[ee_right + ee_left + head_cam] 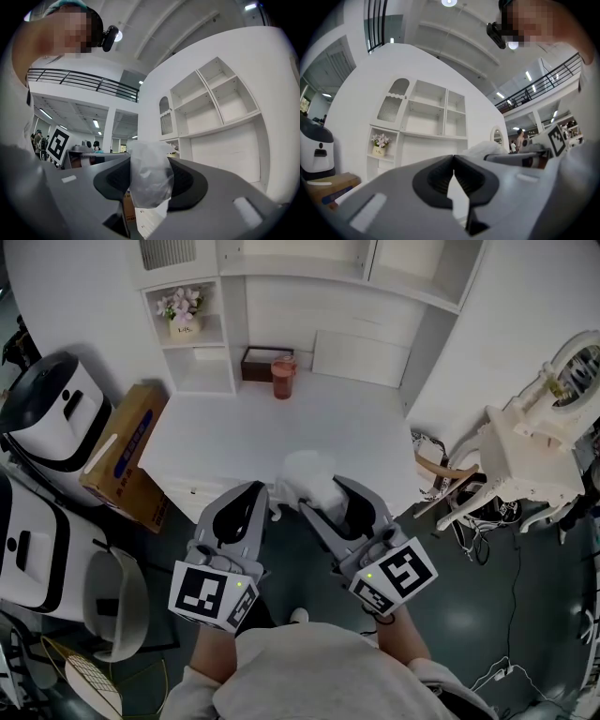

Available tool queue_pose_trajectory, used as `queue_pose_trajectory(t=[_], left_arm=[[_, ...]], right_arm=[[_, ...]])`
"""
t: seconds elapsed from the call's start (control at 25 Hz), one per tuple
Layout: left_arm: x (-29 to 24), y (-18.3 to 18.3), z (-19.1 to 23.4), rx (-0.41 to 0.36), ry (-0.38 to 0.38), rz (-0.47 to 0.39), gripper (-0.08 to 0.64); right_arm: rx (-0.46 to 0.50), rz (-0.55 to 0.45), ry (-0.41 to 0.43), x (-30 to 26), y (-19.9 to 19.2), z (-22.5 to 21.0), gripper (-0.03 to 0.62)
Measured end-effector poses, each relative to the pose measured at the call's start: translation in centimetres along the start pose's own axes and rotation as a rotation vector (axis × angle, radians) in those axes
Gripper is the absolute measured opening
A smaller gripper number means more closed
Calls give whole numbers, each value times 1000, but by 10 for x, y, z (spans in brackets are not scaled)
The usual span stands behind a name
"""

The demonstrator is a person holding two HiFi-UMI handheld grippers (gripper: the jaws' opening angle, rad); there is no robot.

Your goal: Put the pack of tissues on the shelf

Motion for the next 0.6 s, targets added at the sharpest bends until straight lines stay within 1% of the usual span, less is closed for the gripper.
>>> queue_pose_trajectory(t=[0.36,0.6], left_arm=[[-24,-1,22,-7,-24,13,2],[-45,2,55,-4,-52,19,2]], right_arm=[[-11,-1,-35,-23,-4,-19,210],[-15,3,-71,-58,-7,-32,212]])
Point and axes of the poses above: the fingertips, and each gripper's own axes: x backward along the fingers, z to its left, y out of its top, the point moved 1 cm from there along x, backward along the fingers, and after that the axes turned 6 degrees about x, right-handed, at the moved point
